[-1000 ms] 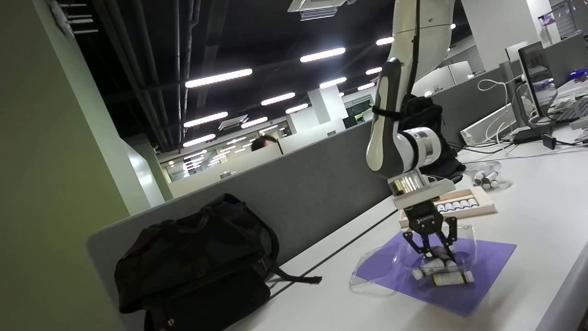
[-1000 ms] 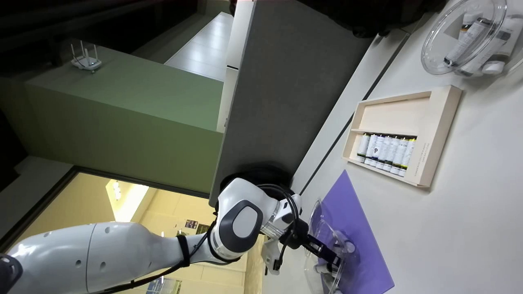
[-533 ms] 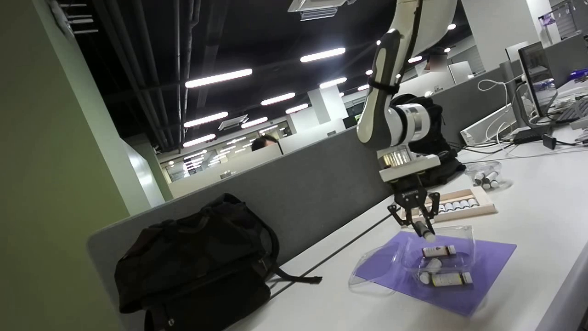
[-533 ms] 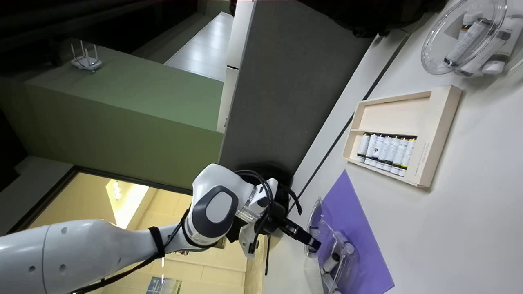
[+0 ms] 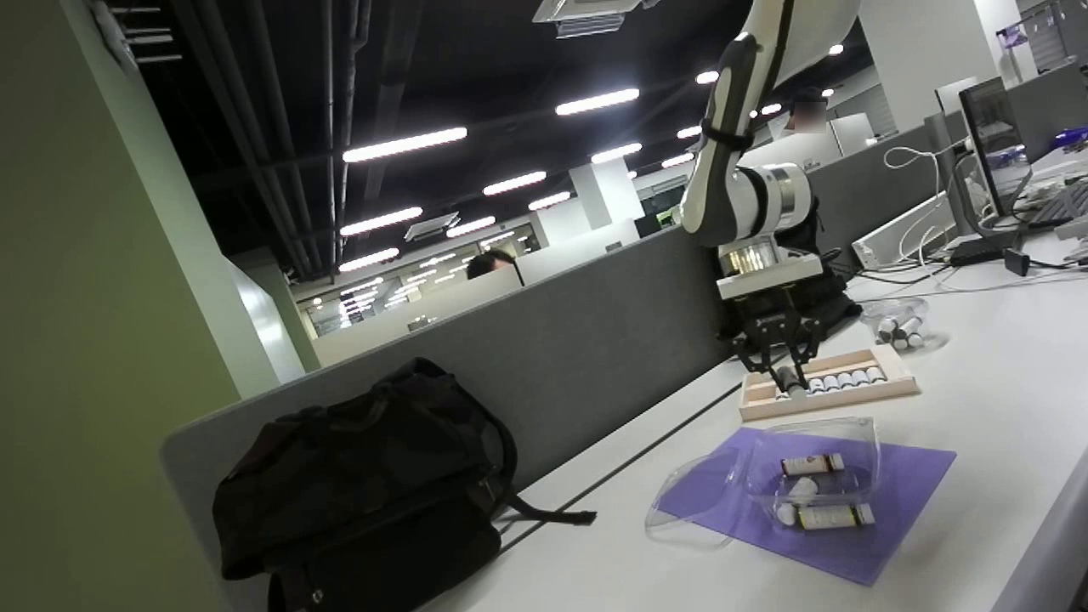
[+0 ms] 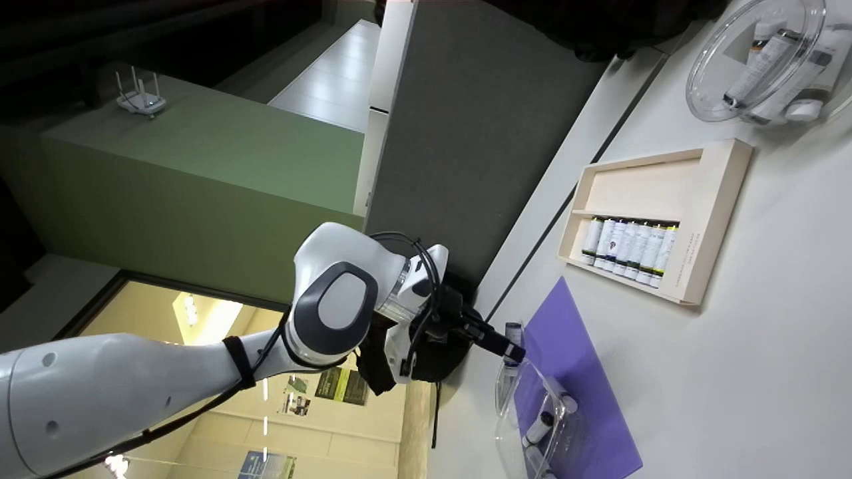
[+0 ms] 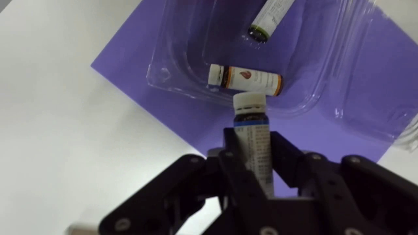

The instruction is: Remove one bottle from the container and put it on the table

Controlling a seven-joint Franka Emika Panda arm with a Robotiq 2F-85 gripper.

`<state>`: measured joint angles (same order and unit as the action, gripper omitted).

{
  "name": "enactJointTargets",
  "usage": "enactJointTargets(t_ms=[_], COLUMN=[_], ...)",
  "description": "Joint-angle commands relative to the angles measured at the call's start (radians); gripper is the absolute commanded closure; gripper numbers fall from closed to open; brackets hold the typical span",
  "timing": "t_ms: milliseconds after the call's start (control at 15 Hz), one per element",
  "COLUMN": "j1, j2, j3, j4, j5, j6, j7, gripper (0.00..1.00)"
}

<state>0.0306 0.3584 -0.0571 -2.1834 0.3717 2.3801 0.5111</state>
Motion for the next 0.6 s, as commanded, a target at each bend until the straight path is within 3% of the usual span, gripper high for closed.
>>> enactJointTargets(t_ms=[0, 267, 533], j1=[-0.033, -0.057, -0.073], j2=[0.015, 0.057, 0.122], j3=[-0.027, -0.042, -0.019], j4=[0.013, 0.001, -0.013], j5=[-0.004, 0.009, 0.09], j6=[0.004, 0.045, 0.153], j7=[0.017, 0.016, 0.008], gripper=[0.93, 0.93, 0.93])
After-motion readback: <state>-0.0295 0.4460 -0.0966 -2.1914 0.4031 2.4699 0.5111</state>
